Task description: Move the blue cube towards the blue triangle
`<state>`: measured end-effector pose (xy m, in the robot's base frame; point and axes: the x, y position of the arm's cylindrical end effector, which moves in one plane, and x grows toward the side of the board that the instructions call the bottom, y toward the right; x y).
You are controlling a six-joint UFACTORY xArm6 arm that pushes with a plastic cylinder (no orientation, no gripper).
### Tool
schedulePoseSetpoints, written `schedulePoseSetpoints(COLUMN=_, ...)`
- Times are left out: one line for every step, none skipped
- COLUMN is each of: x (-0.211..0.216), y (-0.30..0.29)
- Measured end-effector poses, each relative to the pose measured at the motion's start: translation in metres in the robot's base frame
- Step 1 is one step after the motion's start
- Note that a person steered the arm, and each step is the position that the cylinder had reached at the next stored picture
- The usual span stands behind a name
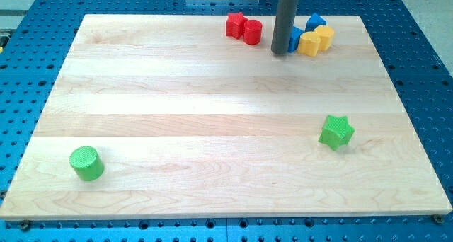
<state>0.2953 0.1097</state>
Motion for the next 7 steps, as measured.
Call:
schedulePoseSetpoints(x=0.0, y=-0.002)
schedulePoseSetpoints(x=0.0, y=-0.065)
schedulePoseSetpoints(x=0.0, y=-0.135)
schedulePoseSetpoints(x=-0.013, y=-0.196)
schedulePoseSetpoints(x=-0.027, y=-0.199)
schedulePoseSetpoints(x=-0.04, y=-0.199)
schedulePoseSetpoints(x=-0.064, y=-0.199)
